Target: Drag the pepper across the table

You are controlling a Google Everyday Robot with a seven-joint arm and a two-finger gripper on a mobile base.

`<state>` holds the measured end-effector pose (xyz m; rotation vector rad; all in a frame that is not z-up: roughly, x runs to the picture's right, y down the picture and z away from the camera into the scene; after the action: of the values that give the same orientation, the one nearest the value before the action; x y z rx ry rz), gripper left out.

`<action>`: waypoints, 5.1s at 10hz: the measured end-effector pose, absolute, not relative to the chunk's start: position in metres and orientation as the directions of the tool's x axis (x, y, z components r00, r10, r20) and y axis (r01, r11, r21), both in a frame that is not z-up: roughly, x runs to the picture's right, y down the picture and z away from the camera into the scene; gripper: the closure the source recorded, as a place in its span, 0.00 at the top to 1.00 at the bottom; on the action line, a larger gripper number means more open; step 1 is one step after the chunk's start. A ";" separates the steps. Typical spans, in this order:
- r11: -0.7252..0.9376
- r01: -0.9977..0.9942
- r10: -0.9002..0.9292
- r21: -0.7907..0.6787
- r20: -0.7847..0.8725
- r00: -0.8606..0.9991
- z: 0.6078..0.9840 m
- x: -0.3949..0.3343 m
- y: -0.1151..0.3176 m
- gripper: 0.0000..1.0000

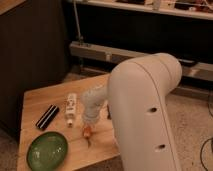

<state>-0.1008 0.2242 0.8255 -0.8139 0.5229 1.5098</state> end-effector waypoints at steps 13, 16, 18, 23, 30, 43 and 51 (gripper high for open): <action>-0.209 -0.968 0.704 -0.137 -0.708 -0.052 0.865 -0.059 0.166 0.18; -0.213 -0.967 0.708 -0.141 -0.704 -0.053 0.872 -0.062 0.160 0.18; -0.211 -0.967 0.711 -0.143 -0.702 -0.051 0.876 -0.065 0.159 0.18; -0.204 -0.970 0.715 -0.130 -0.696 -0.057 0.895 -0.063 0.145 0.18; -0.204 -0.971 0.715 -0.123 -0.697 -0.062 0.903 -0.061 0.141 0.18; -0.208 -0.972 0.759 -0.106 -0.645 -0.092 0.928 -0.035 0.089 0.18; -0.220 -0.971 0.749 -0.097 -0.654 -0.104 0.954 -0.026 0.077 0.18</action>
<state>-0.0261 0.0773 0.9538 -0.7018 0.4251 1.6710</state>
